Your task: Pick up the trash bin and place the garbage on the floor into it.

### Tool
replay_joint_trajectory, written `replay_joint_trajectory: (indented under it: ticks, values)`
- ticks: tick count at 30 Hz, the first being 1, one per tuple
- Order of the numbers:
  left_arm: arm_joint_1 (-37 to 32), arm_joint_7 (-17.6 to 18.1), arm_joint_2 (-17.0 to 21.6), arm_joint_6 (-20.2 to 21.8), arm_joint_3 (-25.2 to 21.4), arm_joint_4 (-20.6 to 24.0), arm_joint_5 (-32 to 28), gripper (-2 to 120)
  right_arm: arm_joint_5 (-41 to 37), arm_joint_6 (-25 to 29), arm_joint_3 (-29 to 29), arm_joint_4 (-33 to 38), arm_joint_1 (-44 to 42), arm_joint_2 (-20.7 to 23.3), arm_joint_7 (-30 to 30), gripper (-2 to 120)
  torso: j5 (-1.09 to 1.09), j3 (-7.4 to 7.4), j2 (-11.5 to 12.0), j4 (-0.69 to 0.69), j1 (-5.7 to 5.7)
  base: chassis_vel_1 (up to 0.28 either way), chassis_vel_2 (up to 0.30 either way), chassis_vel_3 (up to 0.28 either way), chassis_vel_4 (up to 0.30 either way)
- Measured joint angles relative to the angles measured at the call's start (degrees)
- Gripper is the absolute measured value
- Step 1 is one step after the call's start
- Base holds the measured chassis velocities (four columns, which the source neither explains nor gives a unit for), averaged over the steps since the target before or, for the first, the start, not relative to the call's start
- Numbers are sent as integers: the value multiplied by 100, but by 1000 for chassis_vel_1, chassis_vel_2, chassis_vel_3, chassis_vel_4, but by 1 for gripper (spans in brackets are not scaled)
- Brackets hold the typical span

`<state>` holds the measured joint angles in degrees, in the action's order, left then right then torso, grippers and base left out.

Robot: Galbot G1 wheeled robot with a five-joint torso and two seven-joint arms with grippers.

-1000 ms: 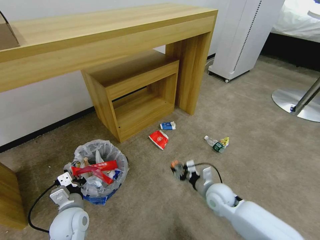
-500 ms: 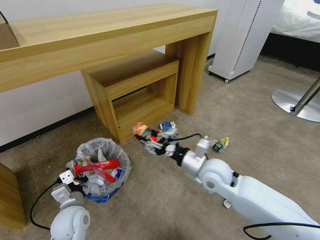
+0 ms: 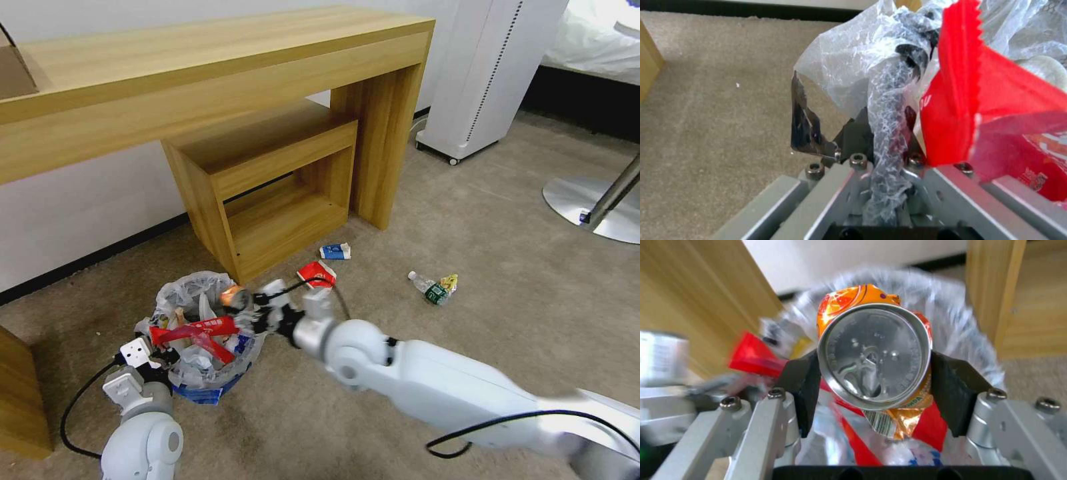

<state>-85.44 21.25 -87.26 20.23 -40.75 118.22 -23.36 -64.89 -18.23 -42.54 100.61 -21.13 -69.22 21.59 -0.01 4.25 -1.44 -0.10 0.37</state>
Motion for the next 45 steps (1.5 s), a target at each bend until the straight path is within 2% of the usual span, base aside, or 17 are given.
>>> replay_joint_trajectory:
  ticks: [7, 12, 18, 20, 24, 28, 33, 37, 39, 40, 43, 45]
  values:
    - [-115, -13, -20, -15, -40, 114, 20, 0, -25, -533, -449, -663, 144, -563, 803, 52, 0, 0, 0, -3, 0, 0, 0, 0, 0]
    - [-165, -24, -53, -28, -43, 162, 58, 0, 3, -570, -648, -1100, 214, -839, 881, 52, 1, 0, 0, -2, 0, 0, 0, 0, 0]
    - [-228, -49, -78, -75, -72, 176, 115, 0, 33, -593, -686, -1196, 219, -952, 967, 52, 1, 0, 0, -2, 0, 0, 0, 0, 0]
    - [-236, -64, -95, -91, -78, 176, 135, 0, 32, -591, -677, -1074, 238, -892, 963, 62, 1, 0, 0, -2, 0, 0, 0, 0, 0]
    - [-232, -69, -113, -97, -75, 165, 163, 0, 27, -582, -650, -948, 238, -821, 954, 71, 2, 0, 0, -2, 0, 0, 0, 0, 0]
    - [-216, -74, -166, -96, -38, 147, 229, 0, 49, -553, -598, -630, 172, -634, 909, 92, 2, 0, 0, -3, 0, 0, 0, 0, 0]
    - [-219, -77, -202, -97, -29, 146, 276, 0, 88, -489, -554, -510, 116, -562, 838, 98, 2, 0, 0, -3, 0, 0, 0, 0, 0]
    - [-234, -86, -247, -97, -24, 146, 339, 0, 254, -155, -414, -389, -8, -508, 501, 100, 2, 0, 0, -3, 0, 0, 0, 0, 0]
    - [-250, -99, -276, -98, -33, 153, 371, 0, 479, 300, -266, -365, -148, -469, -50, 100, 2, 0, 0, -2, 0, 0, 0, 0, 0]
    - [-250, -99, -276, -98, -33, 153, 371, 0, 479, 300, -266, -365, -148, -469, -50, 100, 2, 0, 0, -2, 0, 0, 0, 0, 0]
    - [-260, -106, -300, -106, -47, 161, 398, 0, 609, 868, -91, -363, -281, -407, -692, 100, 2, 0, 0, -2, 0, 0, 0, 0, 0]
    - [-261, -109, -308, -107, -50, 163, 402, 0, 634, 1034, -17, -359, -324, -364, -902, 100, 2, 0, 0, -2, 0, 0, 0, 0, 0]
